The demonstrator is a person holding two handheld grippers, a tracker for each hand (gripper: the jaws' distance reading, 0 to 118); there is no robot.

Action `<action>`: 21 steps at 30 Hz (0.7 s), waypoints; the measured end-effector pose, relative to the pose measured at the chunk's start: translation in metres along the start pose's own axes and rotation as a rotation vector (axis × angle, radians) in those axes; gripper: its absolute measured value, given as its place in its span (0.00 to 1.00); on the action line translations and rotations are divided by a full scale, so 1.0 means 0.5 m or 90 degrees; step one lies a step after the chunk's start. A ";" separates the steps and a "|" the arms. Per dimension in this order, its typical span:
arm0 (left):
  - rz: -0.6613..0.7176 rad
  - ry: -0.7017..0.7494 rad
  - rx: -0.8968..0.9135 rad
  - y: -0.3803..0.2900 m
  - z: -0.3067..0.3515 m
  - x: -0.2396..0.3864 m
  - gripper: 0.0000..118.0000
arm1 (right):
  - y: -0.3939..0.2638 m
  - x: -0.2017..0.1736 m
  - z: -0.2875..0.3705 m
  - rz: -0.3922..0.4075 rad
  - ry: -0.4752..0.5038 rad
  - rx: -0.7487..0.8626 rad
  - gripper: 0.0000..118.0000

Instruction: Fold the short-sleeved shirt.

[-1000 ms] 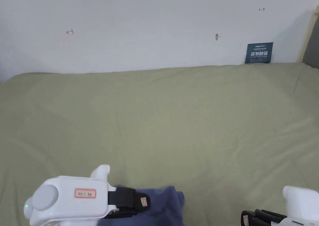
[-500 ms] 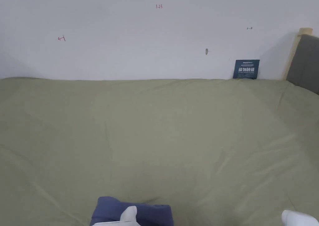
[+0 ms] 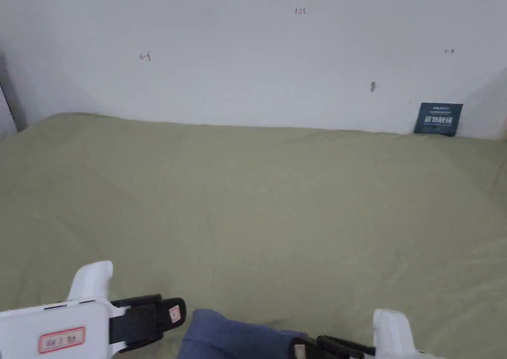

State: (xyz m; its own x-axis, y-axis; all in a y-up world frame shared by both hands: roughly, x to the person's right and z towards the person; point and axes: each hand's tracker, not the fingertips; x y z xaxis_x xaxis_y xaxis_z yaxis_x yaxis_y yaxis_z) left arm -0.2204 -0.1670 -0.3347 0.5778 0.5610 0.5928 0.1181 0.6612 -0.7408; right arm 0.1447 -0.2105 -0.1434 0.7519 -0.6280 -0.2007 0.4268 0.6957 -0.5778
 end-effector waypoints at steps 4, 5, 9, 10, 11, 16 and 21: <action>0.060 0.026 0.016 -0.017 0.055 -0.056 0.05 | -0.023 0.063 -0.131 -0.072 0.078 -0.056 0.01; 0.072 0.028 0.013 -0.025 0.060 -0.069 0.05 | -0.031 0.080 -0.160 -0.094 0.090 -0.066 0.01; 0.137 0.021 -0.008 -0.063 0.048 -0.110 0.05 | -0.062 0.135 -0.226 -0.139 0.060 -0.103 0.01; 0.153 0.017 -0.016 -0.070 0.042 -0.121 0.05 | -0.069 0.156 -0.229 -0.172 0.049 -0.111 0.01; 0.162 0.018 -0.025 -0.079 0.035 -0.129 0.05 | -0.076 0.180 -0.224 -0.207 0.026 -0.122 0.01; 0.198 0.005 -0.057 -0.104 0.010 -0.171 0.05 | -0.100 0.248 -0.151 -0.234 0.028 -0.092 0.01; 0.197 -0.040 -0.104 -0.103 -0.053 -0.182 0.08 | -0.097 0.248 -0.146 -0.227 0.022 -0.098 0.01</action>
State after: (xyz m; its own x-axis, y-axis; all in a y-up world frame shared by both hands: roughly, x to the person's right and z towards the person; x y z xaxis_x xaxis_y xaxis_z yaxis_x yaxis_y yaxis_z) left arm -0.2577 -0.2651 -0.3590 0.5557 0.7555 0.3469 0.0761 0.3693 -0.9262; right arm 0.1804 -0.3476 -0.1977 0.5519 -0.8338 0.0093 0.5757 0.3730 -0.7276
